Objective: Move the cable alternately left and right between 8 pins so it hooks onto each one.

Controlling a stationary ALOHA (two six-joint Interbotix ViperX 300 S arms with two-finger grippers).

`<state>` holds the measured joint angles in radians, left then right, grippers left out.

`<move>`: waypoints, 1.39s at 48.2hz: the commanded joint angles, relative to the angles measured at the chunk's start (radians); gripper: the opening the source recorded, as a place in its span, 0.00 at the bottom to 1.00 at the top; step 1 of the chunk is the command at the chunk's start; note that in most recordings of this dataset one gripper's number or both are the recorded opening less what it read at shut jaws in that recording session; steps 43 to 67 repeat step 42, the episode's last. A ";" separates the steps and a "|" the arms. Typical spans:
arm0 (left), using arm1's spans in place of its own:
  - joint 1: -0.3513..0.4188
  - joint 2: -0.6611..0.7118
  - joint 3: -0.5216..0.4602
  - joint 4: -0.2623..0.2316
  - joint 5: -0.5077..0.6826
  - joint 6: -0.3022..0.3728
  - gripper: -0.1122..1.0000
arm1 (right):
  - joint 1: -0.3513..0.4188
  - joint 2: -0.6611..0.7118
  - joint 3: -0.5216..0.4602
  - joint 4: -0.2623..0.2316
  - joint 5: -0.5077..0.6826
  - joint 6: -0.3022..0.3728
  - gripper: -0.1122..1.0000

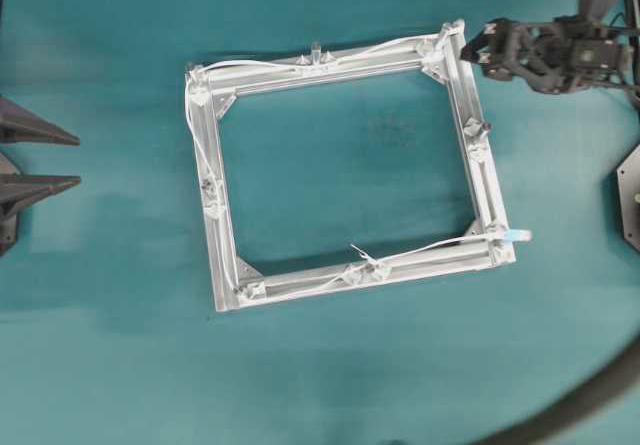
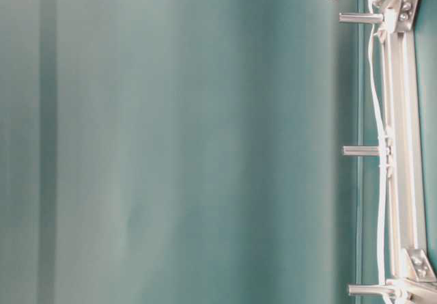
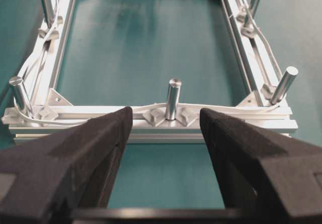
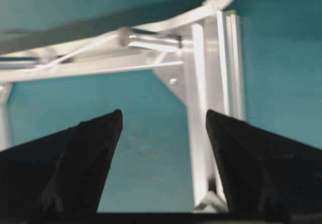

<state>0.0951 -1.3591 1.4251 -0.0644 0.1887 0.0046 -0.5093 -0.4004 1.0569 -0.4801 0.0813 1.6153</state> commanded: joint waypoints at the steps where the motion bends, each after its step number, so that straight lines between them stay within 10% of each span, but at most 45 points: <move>1: -0.003 0.008 -0.012 0.003 -0.006 -0.003 0.71 | 0.002 -0.066 -0.002 -0.026 -0.018 -0.021 0.76; 13: -0.003 0.008 -0.012 0.003 -0.006 -0.003 0.71 | 0.020 -0.153 0.006 -0.130 -0.121 -0.118 0.74; 29: -0.003 0.008 -0.012 0.003 -0.006 -0.003 0.71 | 0.067 -0.244 0.014 -0.396 -0.212 -0.324 0.74; 42: -0.003 0.008 -0.011 0.003 -0.006 -0.003 0.71 | 0.106 -0.337 0.052 -0.442 -0.327 -0.428 0.74; 67: -0.003 0.008 -0.011 0.003 -0.006 -0.003 0.71 | 0.106 -0.337 0.052 -0.442 -0.327 -0.428 0.74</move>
